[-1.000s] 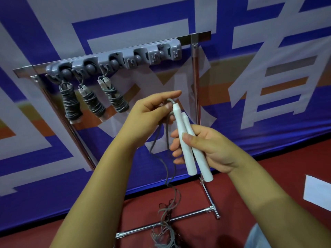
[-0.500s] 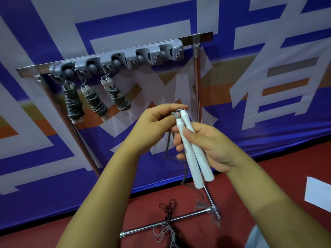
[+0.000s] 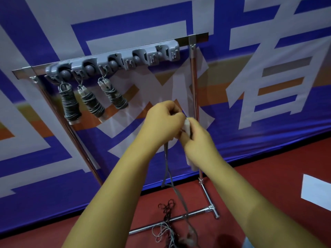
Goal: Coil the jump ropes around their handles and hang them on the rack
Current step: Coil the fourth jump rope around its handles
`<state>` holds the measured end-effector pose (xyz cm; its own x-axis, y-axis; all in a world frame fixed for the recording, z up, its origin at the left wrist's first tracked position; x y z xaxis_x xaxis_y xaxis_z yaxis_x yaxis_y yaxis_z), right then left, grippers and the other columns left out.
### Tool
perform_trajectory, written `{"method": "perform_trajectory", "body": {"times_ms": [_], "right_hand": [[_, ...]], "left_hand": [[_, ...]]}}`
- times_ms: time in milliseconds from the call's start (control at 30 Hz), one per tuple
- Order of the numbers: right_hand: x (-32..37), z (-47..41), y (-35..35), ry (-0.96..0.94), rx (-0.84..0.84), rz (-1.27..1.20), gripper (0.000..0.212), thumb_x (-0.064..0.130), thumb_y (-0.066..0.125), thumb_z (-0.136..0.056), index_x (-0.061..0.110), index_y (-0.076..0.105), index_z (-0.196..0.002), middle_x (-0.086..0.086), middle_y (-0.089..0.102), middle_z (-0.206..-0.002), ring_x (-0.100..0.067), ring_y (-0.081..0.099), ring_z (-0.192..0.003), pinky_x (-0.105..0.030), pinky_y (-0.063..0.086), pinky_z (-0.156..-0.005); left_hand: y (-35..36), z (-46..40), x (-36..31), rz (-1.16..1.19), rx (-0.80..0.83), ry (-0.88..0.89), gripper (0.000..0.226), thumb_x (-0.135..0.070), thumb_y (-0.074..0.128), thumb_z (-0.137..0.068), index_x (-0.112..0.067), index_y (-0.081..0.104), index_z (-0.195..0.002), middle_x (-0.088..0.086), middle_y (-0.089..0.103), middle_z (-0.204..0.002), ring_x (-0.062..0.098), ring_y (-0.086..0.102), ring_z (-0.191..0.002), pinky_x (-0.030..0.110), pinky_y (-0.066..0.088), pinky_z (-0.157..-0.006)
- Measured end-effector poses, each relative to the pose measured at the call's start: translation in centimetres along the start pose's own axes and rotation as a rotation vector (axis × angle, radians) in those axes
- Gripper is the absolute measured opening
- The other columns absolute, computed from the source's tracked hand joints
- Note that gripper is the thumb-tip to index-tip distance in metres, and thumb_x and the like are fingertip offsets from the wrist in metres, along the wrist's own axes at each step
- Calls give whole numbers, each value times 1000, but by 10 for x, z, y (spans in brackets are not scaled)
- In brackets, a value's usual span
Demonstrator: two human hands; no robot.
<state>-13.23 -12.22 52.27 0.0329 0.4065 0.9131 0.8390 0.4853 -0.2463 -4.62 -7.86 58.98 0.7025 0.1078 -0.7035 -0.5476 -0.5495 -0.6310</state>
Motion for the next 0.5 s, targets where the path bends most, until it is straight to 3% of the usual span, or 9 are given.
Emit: {"method": "perform_trajectory", "body": {"times_ms": [133,233,333,500], "right_hand": [[-7,-4,-2,127,75,-218,18,10,50,-96,24,59,-102,-2,67,-88,-14,63,-81,-32,53,-76],[-5,-6,-7,181,145,-421,13,7,49,-97,15,60,-98,-5,64,-80,-14,62,-75,-34,53,-72],[-1,-11,-22,228,84,-636,15,5,48,-97,12,55,-85,0,57,-69,-11,59,-64,-38,51,-71],[5,-12,-25,247,166,-798,10,10,48,-96,11,55,-89,2,58,-68,-9,62,-65,-39,51,-73]], "left_hand": [[-1,3,10,245,168,-123,7,-6,55,-88,-7,62,-88,7,59,-67,14,53,-53,25,46,-49],[-3,8,27,529,365,-233,15,-20,58,-91,-7,61,-85,3,52,-63,12,46,-53,24,42,-53],[-2,15,42,671,525,-310,35,-39,50,-88,-7,62,-81,0,45,-60,8,37,-48,21,39,-50],[-1,22,47,869,559,-340,21,-28,53,-82,-8,55,-77,-3,46,-55,3,38,-43,16,39,-44]]}}
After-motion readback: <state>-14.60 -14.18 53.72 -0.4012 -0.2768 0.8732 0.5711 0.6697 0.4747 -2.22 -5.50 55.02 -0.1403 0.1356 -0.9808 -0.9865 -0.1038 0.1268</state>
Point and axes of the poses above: each hand's wrist, its own z-axis away from the middle knuckle, its own y-axis out of the palm, x = y × z, the point moved 4 cm from there along -z, towards the middle knuckle
